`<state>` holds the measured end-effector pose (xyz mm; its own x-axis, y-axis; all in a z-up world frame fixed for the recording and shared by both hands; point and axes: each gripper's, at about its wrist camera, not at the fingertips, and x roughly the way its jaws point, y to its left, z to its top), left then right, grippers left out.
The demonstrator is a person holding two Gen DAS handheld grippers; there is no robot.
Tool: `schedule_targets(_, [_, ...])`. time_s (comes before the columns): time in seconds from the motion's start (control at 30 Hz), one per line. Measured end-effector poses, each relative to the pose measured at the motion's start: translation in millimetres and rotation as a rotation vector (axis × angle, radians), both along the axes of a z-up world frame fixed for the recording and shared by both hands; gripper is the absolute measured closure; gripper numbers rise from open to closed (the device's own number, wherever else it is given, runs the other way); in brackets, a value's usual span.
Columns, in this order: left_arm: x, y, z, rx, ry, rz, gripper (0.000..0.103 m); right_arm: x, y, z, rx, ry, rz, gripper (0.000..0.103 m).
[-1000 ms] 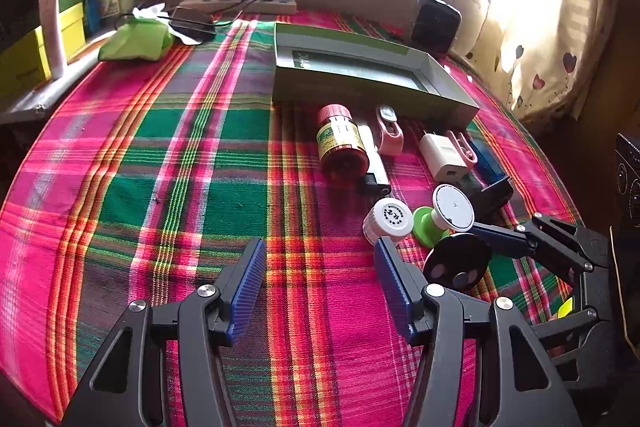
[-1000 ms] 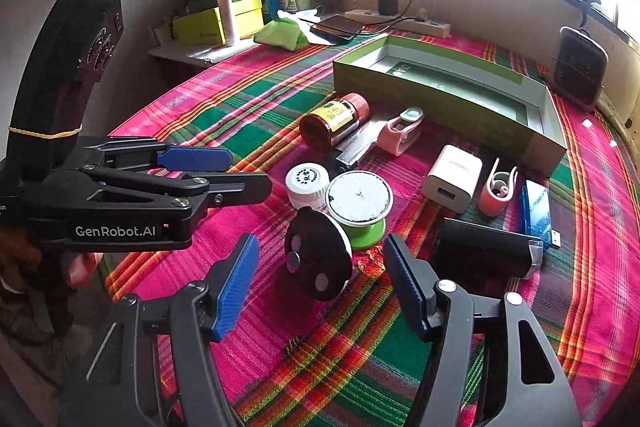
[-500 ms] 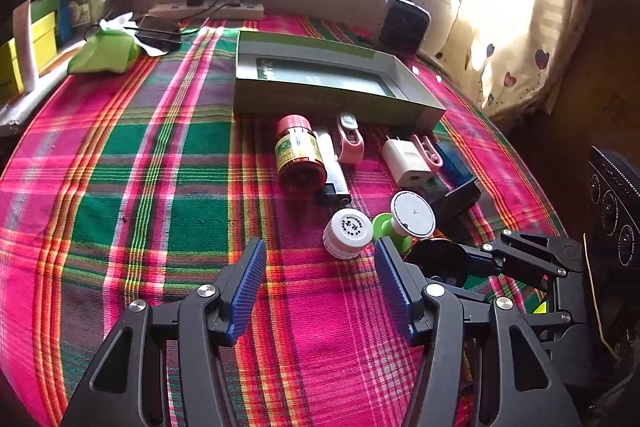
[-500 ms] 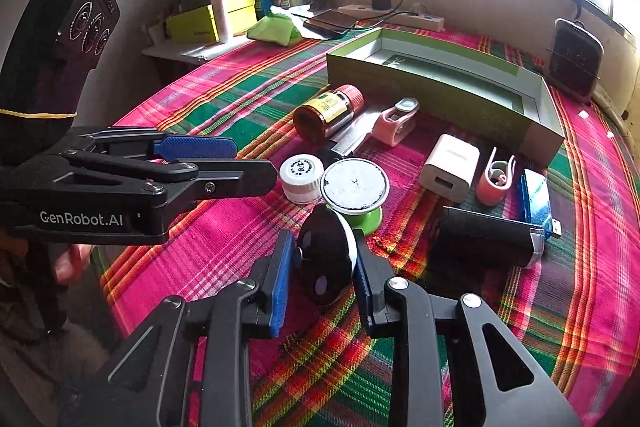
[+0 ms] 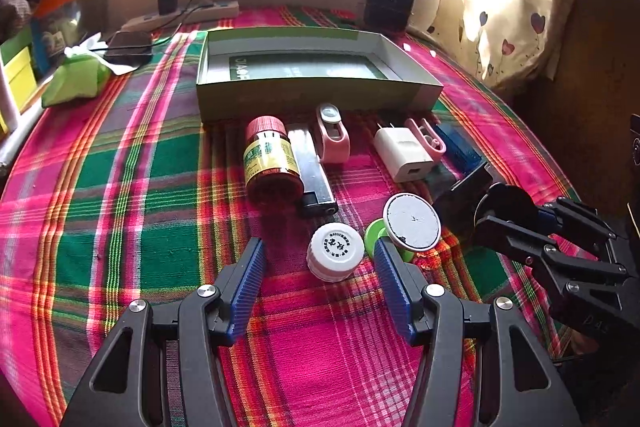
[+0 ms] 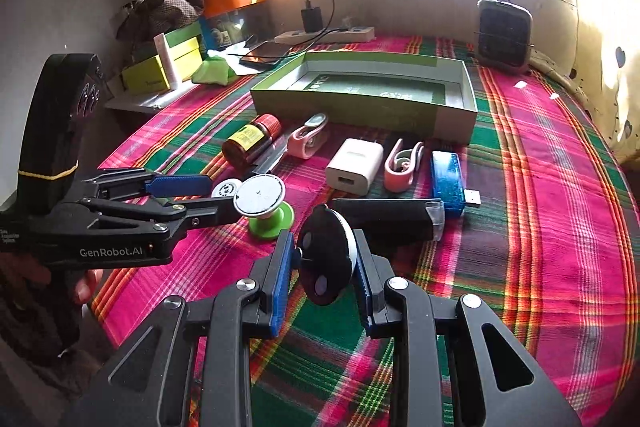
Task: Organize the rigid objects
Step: 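Grasp the black round disc with the right tool while the left tool grasps the small white round container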
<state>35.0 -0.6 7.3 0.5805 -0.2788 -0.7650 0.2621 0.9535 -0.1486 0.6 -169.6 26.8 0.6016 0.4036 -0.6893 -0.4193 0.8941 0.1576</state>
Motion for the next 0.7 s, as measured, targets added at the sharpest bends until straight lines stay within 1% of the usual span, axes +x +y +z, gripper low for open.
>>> schedule_targets(0.23, [6,-3,0,0.015,-0.006,-0.002,0.048,11,-15,3,0.027,0.001,-0.073,0.074])
schedule_targets(0.37, [9,-2,0,0.013,-0.006,0.016,0.057,17,-20,6,0.038,-0.006,-0.092,0.074])
schedule_targets(0.57, [14,-1,1,0.017,0.002,0.025,0.068,26,-27,12,0.05,-0.017,-0.105,0.074])
schedule_targets(0.63, [15,-1,1,0.02,0.006,0.028,0.076,29,-28,12,0.049,-0.016,-0.107,0.074])
schedule_targets(0.7, [15,-1,0,0.018,0.008,0.026,0.076,32,-29,11,0.051,-0.011,-0.107,0.074])
